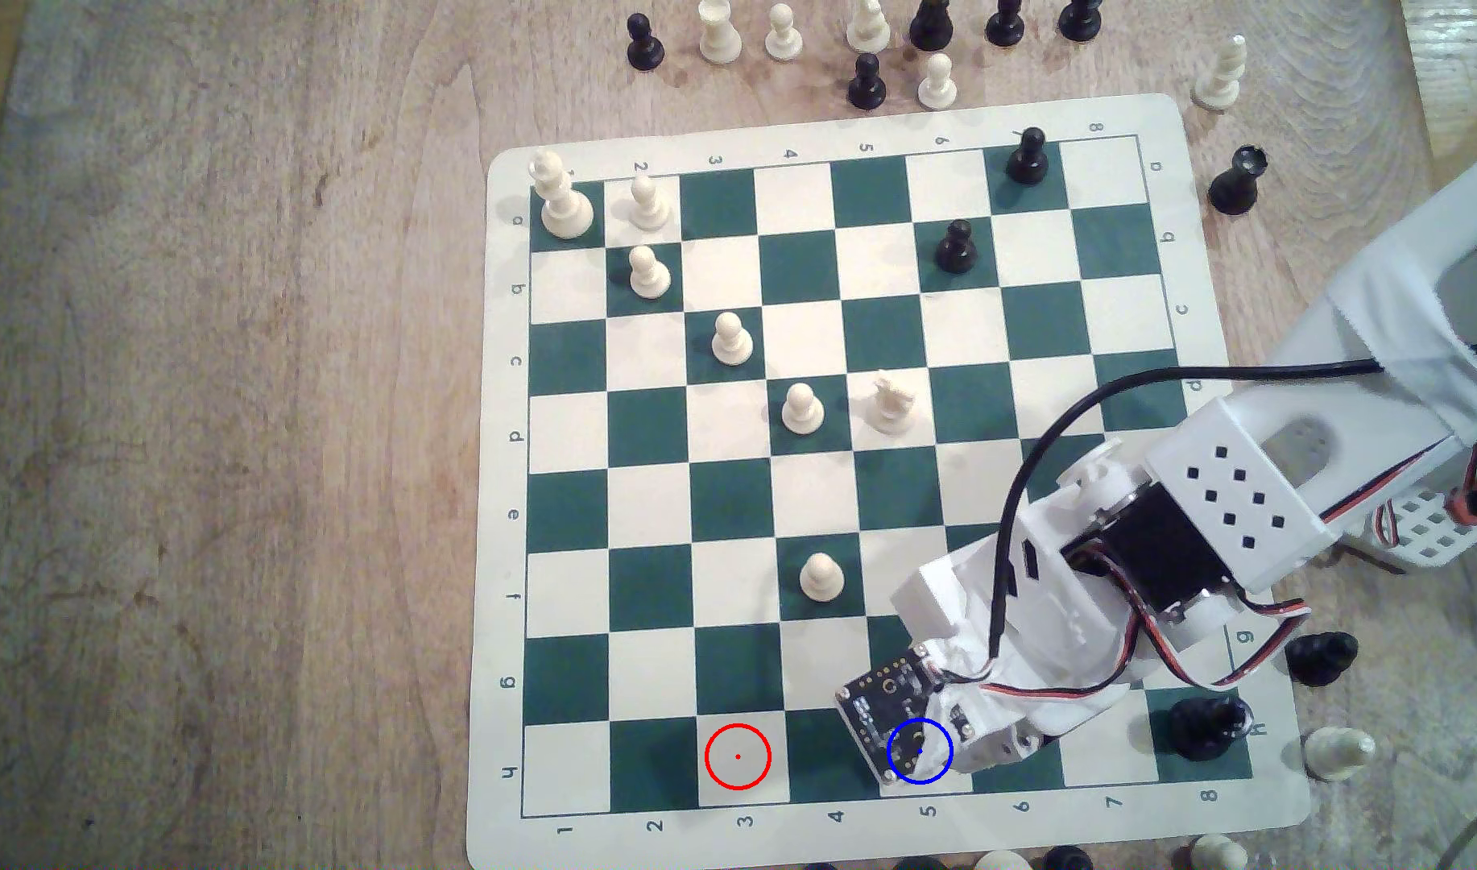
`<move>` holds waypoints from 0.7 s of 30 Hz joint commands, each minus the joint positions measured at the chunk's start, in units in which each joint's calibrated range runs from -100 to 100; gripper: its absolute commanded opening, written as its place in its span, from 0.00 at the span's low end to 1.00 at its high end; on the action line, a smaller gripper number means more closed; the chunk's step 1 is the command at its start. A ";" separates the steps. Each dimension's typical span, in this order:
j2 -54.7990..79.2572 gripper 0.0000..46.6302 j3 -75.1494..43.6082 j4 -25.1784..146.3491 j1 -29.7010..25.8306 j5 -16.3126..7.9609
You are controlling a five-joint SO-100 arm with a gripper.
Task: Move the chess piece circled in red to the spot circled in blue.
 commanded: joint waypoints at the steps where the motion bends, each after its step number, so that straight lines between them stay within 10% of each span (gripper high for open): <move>1: 0.17 0.01 -1.43 -0.88 -0.25 -0.20; 21: -8.58 0.29 -0.97 3.71 -0.17 -0.63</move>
